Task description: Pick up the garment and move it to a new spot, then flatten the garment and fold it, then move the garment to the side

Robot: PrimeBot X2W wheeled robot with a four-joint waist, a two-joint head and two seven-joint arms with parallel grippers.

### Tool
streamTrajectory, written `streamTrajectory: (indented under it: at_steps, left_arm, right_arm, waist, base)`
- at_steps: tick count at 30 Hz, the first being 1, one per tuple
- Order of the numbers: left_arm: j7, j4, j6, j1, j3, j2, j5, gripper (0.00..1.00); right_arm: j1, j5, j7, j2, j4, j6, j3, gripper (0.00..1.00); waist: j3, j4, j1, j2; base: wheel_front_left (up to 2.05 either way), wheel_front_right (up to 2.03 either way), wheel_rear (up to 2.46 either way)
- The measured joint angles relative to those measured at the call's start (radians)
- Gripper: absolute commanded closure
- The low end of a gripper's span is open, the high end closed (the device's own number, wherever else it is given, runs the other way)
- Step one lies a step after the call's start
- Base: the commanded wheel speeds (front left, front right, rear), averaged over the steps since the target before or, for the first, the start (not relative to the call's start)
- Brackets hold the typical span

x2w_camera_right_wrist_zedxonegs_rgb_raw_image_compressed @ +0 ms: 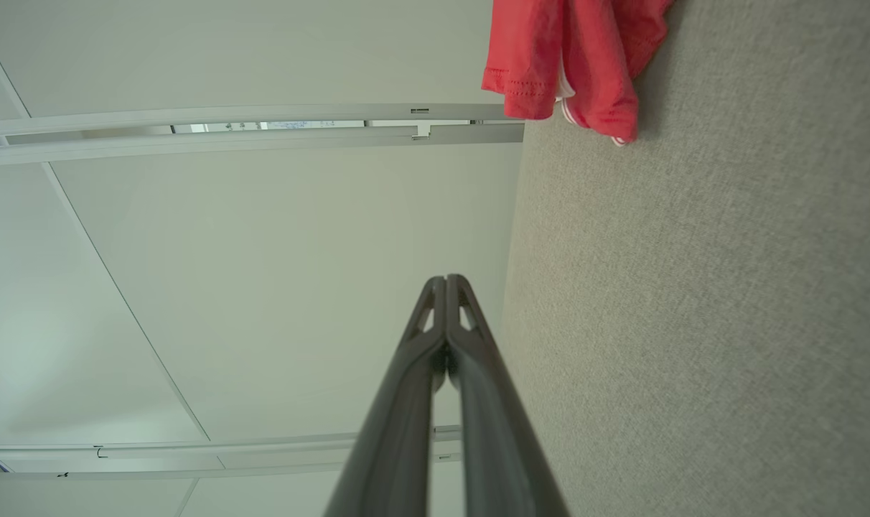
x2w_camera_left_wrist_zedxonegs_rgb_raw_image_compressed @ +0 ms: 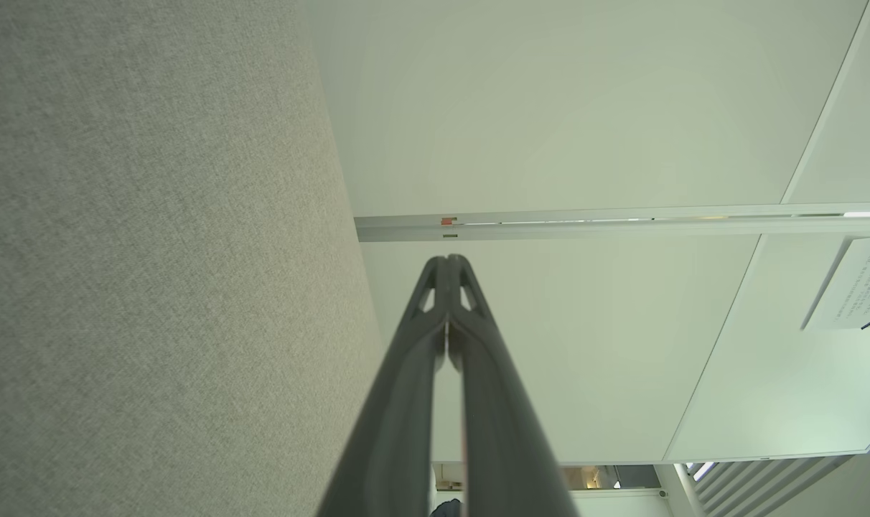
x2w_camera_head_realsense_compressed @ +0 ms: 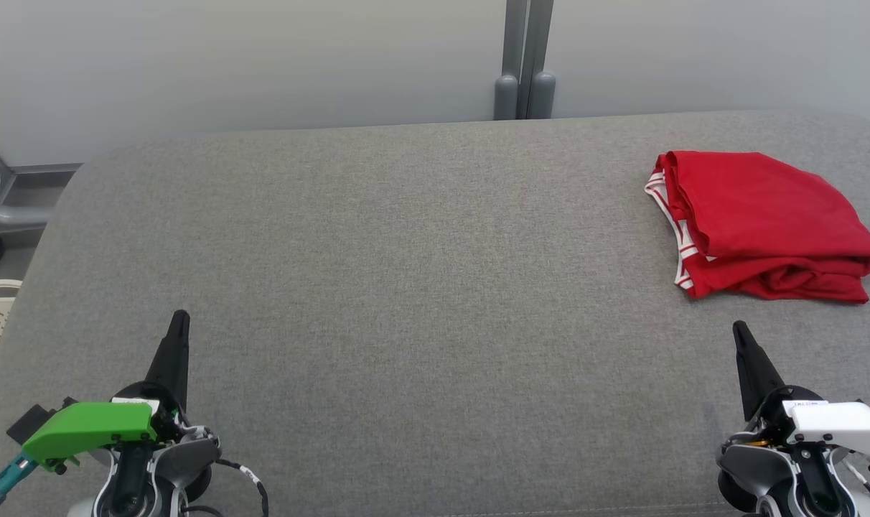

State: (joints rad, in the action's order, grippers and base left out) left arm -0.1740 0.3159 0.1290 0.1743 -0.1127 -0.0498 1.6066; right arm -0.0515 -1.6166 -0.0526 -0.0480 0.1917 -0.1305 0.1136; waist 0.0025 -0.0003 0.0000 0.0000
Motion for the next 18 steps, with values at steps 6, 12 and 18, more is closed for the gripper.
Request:
streamTrajectory:
  at_steps: [6,12,18]
  left_arm:
    - [0.0,0.0,0.0,0.0,0.0,0.0,0.0,1.0]
    - [0.0,0.0,0.0,0.0,0.0,0.0,0.0,1.0]
    - [0.0,0.0,0.0,0.0,0.0,0.0,0.0,1.0]
  right_arm:
    - [0.0,0.0,0.0,0.0,0.0,0.0,0.0,1.0]
    - [0.0,0.0,0.0,0.0,0.0,0.0,0.0,1.0]
    - [0.0,0.0,0.0,0.0,0.0,0.0,0.0,1.0]
  waist:
    - [0.0,0.0,0.0,0.0]
    - [0.0,0.0,0.0,0.0]
    - [0.0,0.0,0.0,0.0]
  base:
    - [0.0,0.0,0.0]
    - [0.0,0.0,0.0]
    - [0.0,0.0,0.0]
